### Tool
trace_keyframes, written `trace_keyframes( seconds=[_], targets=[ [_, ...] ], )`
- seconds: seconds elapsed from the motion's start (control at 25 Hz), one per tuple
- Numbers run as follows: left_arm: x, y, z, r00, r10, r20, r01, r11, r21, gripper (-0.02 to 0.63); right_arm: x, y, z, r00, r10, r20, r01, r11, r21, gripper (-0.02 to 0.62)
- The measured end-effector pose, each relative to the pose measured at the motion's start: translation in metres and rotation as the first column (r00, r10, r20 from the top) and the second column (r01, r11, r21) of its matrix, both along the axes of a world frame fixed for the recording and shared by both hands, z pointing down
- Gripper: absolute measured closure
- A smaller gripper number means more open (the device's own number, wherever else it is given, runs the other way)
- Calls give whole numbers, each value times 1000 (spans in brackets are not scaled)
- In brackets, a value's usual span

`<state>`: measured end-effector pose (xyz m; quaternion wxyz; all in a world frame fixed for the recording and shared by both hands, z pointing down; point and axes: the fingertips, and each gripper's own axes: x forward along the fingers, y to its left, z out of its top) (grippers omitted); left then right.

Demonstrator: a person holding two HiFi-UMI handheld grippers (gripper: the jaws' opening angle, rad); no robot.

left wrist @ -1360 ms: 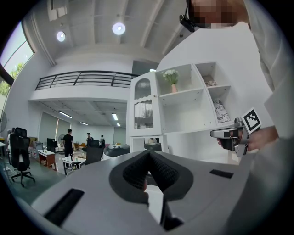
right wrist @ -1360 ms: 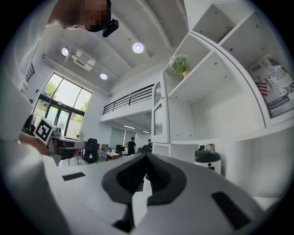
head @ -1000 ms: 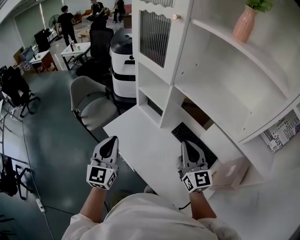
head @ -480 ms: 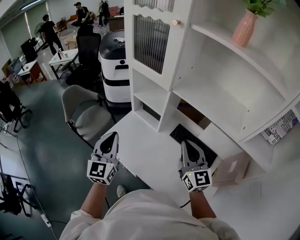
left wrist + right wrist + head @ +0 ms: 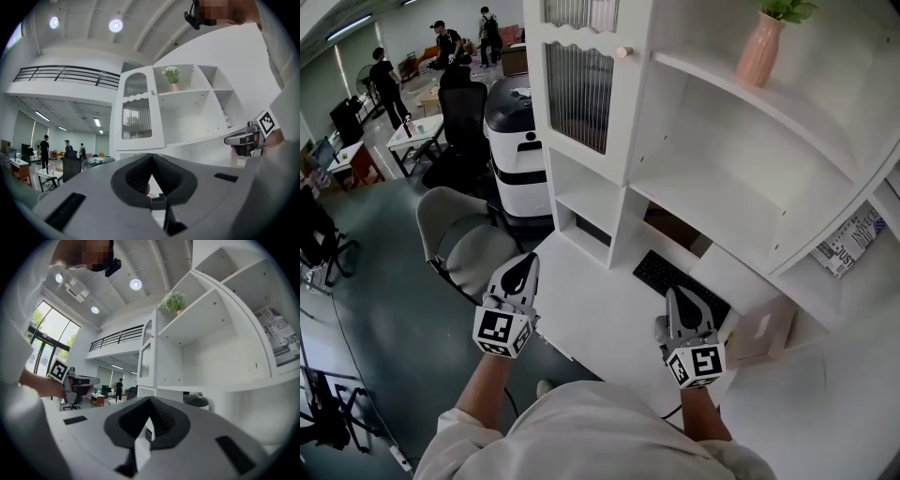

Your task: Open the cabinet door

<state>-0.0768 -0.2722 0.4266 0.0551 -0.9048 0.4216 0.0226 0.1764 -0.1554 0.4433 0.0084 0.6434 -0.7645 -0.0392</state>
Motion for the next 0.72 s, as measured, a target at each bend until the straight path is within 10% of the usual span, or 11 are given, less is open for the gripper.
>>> trace_keyframes(
  seconds=[0.32,0.48,0.72],
  targets=[
    [14,-7,-30,1000,20,-16,-20,998,54,604,21,23,0,998,56,6,-56,998,5,592],
    [13,-1,-33,998,22,-55,-21,999,27,386,27,31,0,997,72,9,-72,997,5,592],
    [10,3,-32,999,2,-51,-1,1000,13,350,28,34,0,998,68,8,-68,998,8,592]
  ],
)
